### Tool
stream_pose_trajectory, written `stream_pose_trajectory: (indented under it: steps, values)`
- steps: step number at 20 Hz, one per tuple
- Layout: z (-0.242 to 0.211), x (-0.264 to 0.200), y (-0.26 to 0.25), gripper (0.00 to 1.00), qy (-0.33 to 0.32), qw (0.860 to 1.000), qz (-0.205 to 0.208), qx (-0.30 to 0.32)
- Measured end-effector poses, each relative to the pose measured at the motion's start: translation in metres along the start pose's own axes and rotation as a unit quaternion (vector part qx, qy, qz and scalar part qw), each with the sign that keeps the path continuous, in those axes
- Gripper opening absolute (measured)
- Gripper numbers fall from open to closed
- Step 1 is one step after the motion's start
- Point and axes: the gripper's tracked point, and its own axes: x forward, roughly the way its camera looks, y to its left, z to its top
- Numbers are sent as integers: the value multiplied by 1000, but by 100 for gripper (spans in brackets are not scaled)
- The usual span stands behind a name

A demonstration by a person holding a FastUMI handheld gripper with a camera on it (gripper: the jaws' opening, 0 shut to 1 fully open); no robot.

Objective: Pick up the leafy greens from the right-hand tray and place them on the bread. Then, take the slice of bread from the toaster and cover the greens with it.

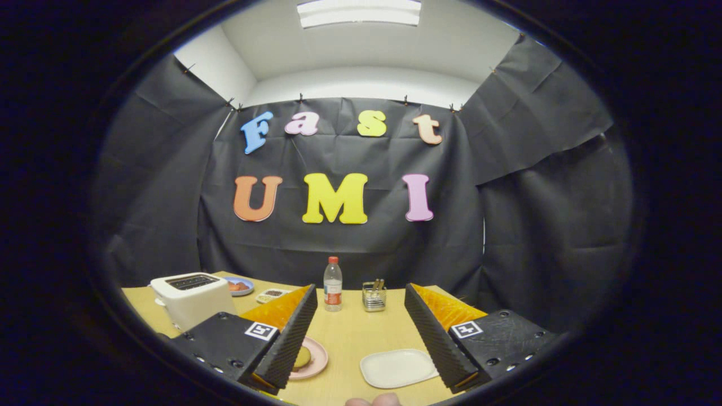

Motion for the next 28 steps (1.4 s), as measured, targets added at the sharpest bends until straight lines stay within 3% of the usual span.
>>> stream_pose_trajectory:
  steps: [5,12,28]
  values:
    - [40,-48,-39,95,-34,999,-24,-25]
    - [34,-105,-65,95,-26,999,-40,-26]
    - [28,-109,-63,95,-16,999,-48,-7]
